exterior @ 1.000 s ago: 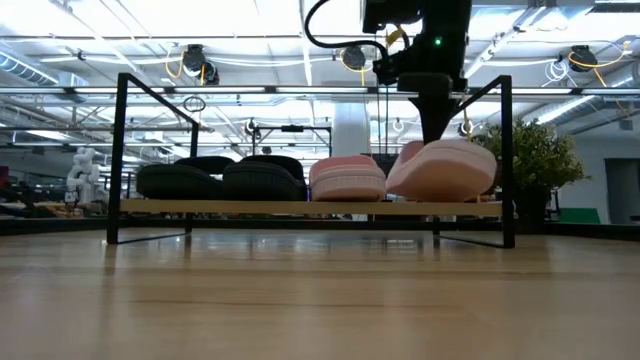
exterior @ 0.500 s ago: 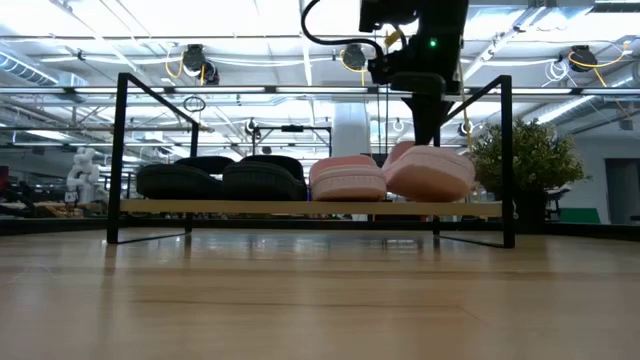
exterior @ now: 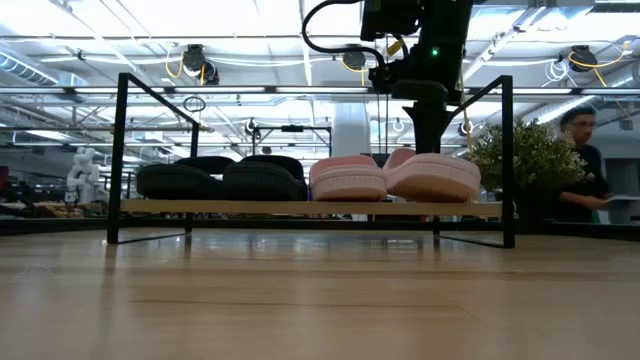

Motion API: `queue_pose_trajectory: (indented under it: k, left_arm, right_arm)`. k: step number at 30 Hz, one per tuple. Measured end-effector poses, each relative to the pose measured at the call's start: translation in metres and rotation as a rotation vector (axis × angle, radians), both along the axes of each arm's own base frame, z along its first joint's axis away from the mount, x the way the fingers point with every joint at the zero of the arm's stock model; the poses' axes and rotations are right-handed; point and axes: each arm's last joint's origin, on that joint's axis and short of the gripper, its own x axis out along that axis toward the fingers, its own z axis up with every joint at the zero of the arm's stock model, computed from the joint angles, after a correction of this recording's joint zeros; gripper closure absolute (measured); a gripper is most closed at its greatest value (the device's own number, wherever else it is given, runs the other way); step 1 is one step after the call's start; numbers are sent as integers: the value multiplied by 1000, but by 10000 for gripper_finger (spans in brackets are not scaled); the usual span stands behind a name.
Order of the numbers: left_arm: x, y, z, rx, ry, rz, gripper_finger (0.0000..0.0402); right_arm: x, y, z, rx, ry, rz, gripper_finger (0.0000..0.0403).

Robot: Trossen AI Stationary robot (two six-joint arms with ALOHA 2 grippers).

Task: Pick and place slides into the shelf
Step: Put the pink slipper on the shelf

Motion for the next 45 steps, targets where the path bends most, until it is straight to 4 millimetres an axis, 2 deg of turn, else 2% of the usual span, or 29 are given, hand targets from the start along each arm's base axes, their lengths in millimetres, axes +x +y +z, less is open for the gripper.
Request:
queue_pose_trajectory:
  k: [12,19,30,45]
  left_arm:
    - [0,0,0,1,1,0,289]
    - [0,0,0,2,1,0,289]
    - [0,0,0,2,1,0,289]
    - [0,0,0,1,0,1,289]
  right_arm:
    - [-4,0,0,3,43,-1,403]
    - [0,-1,12,-22,29,10,403]
    - [4,-2,14,-25,-12,20,403]
    - [-2,-3,15,-29,72,63,403]
